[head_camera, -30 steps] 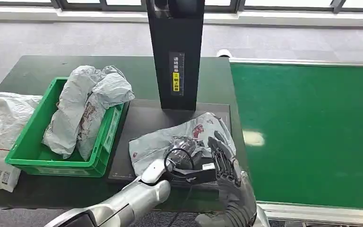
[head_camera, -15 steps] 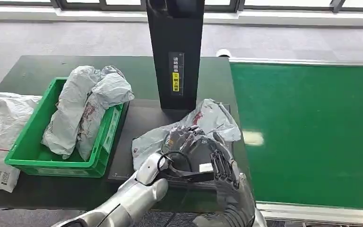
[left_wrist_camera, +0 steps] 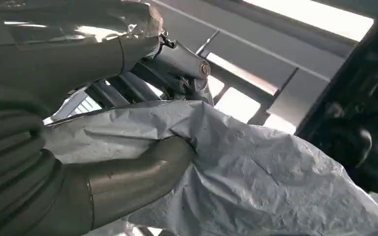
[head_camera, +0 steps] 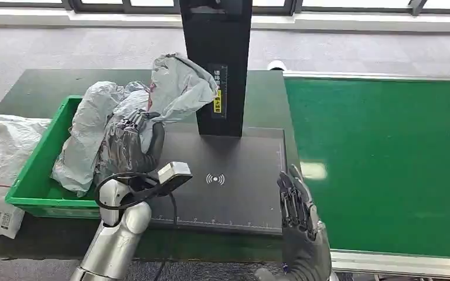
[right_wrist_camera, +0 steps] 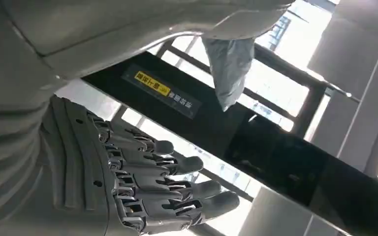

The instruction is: Moved the parcel from conveyor to table for the left to box.

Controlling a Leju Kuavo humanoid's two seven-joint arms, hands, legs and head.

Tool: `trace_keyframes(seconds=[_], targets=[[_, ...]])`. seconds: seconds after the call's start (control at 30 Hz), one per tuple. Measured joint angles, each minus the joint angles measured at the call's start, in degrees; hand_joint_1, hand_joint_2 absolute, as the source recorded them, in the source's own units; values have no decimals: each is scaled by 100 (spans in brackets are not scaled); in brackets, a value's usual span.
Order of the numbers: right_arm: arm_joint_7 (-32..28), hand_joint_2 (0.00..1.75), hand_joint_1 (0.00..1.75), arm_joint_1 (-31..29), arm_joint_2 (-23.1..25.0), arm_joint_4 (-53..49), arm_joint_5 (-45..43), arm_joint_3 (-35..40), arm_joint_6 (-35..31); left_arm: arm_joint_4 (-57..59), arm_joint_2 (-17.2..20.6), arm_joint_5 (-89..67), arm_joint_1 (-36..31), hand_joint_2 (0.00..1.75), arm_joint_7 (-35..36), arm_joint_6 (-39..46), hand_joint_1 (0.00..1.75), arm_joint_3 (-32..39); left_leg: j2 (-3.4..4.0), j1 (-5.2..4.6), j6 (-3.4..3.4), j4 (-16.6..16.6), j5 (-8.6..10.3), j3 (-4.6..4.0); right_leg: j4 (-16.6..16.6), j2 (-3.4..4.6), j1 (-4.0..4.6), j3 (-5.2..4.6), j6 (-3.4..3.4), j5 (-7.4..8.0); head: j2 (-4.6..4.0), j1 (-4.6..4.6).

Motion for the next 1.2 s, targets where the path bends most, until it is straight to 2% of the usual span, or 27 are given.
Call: trace_keyframes(seconds=[0.33,0.53,0.6,0.73,0.9,1.0,1.2], targets=[[20,175,0,98,2,-88,24,-35,-29,-558,24,112,226,175,-311,7,175,545,-1,-1,0,1,0,0,-1,-1,0,-1,0,0,0,0],[-11,175,0,105,-11,-88,-81,-37,-250,-595,151,1292,145,175,-685,7,175,1089,0,0,-1,1,0,2,0,1,2,-3,-1,0,0,-2],[-37,175,0,103,-44,-85,-265,-35,-313,-389,328,1070,-101,175,-606,7,175,1394,-3,2,-4,0,4,1,3,-5,3,-2,-1,0,0,-2],[-59,175,0,-86,-184,-17,-656,20,-483,733,698,159,-955,175,-718,7,175,2307,-4,4,-23,0,20,0,13,-2,4,-9,-20,14,0,0],[-59,175,0,-96,-186,-15,-665,20,-490,786,711,135,-1000,175,-722,4,175,2349,-2,5,-23,0,21,0,14,-1,4,-9,-22,15,0,0],[-77,175,0,-291,-313,103,-863,52,-601,2658,1186,-474,-2168,175,-556,4,175,3699,8,5,-30,0,30,-1,21,10,5,-20,-30,26,0,-2],[-77,175,0,-426,-313,118,-806,52,-477,3825,1395,-575,-2737,175,-259,7,175,3963,1,5,-30,0,30,-8,21,8,5,-23,-30,26,0,-2]])
